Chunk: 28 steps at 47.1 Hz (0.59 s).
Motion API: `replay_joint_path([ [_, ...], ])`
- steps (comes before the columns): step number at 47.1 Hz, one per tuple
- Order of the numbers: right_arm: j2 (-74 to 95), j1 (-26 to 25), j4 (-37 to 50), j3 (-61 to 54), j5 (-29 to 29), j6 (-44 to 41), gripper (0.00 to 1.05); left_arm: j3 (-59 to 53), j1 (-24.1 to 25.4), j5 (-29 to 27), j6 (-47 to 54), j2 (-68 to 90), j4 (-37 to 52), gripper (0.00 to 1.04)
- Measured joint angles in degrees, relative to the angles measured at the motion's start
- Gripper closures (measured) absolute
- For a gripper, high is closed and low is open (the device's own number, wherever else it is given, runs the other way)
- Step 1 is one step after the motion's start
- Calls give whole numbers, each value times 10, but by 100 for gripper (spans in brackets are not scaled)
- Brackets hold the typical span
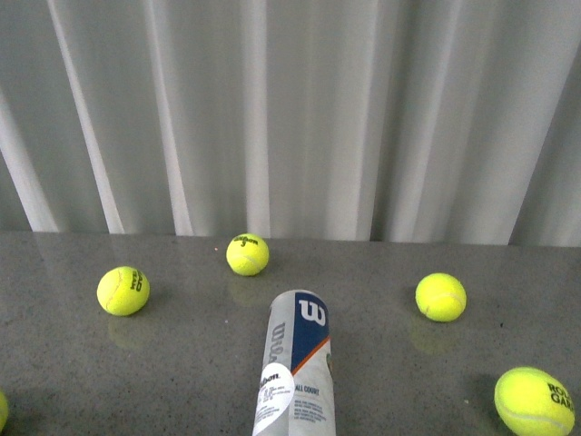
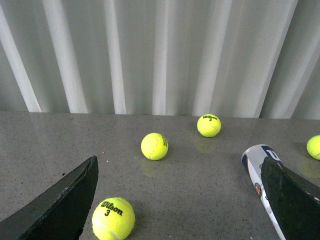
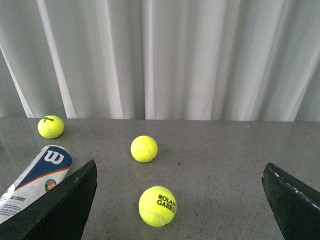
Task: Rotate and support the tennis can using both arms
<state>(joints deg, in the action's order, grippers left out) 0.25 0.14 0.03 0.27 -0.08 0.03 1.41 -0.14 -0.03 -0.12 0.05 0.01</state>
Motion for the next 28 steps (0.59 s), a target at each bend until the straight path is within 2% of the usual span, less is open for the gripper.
replay_joint_path([
  [23,1,0,-1,0,1,0,7,0,0,0,0,0,0,7],
  [28,83,-13,-46,36,-7,47,7,0,0,0,0,0,0,7],
])
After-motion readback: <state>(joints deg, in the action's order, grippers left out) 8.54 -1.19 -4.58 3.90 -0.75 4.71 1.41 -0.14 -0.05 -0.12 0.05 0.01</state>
